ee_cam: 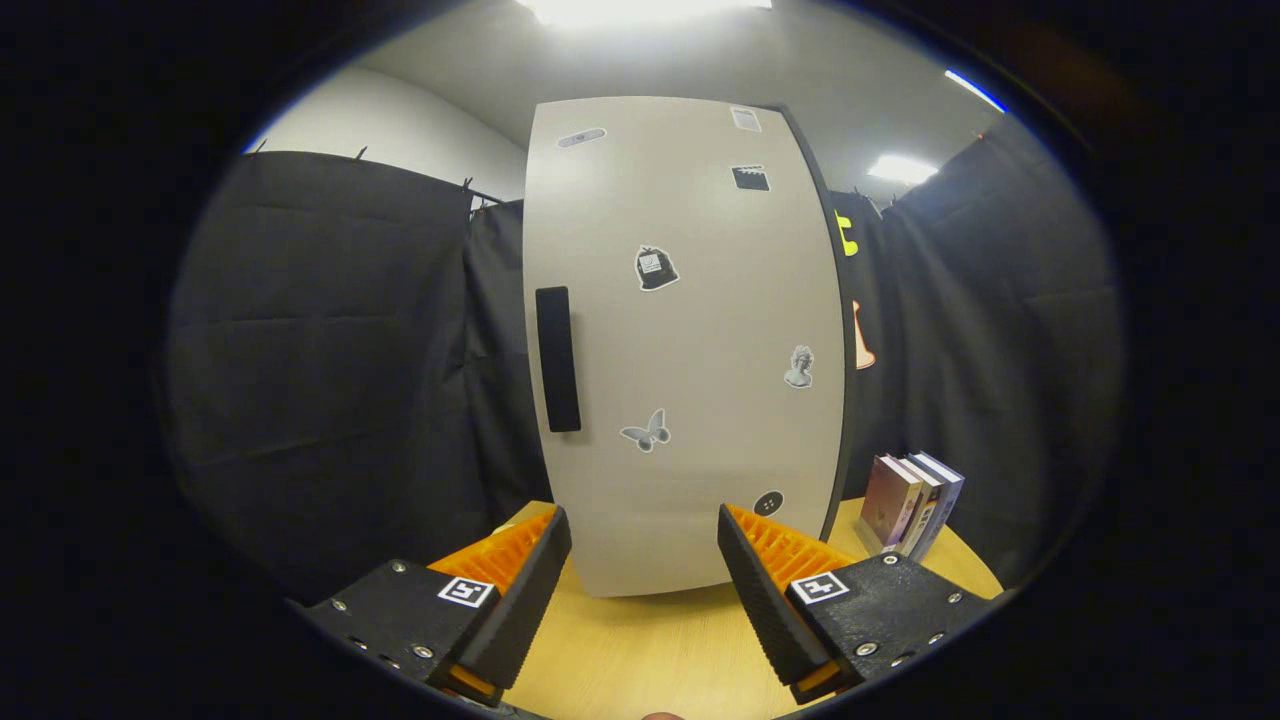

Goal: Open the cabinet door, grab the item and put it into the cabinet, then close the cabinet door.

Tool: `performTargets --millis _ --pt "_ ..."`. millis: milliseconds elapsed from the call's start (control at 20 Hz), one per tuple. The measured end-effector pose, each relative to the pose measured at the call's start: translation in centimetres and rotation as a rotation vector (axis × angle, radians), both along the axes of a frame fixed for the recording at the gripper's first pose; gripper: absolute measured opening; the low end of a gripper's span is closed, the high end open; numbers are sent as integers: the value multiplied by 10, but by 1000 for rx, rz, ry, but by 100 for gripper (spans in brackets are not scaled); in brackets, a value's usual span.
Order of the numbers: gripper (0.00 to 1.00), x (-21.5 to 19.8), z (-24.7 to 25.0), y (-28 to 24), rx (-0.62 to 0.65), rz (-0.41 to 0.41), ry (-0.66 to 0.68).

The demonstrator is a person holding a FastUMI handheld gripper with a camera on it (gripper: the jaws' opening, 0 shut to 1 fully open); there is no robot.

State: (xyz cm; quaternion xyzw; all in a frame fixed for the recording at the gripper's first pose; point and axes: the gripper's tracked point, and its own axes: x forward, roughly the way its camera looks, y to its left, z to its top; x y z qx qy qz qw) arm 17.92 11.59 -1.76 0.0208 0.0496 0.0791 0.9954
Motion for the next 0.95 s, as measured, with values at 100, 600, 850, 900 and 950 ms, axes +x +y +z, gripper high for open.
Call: performTargets --millis 100,600,850,900,950 --pt "92 0 1 0 -2 0 -3" --pt "92 3 -6 3 -9 15 9" --pt "92 1 1 0 7 1 5" --pt "92 1 2 -1 12 -1 5" --pt "92 1 4 -2 13 -2 4"
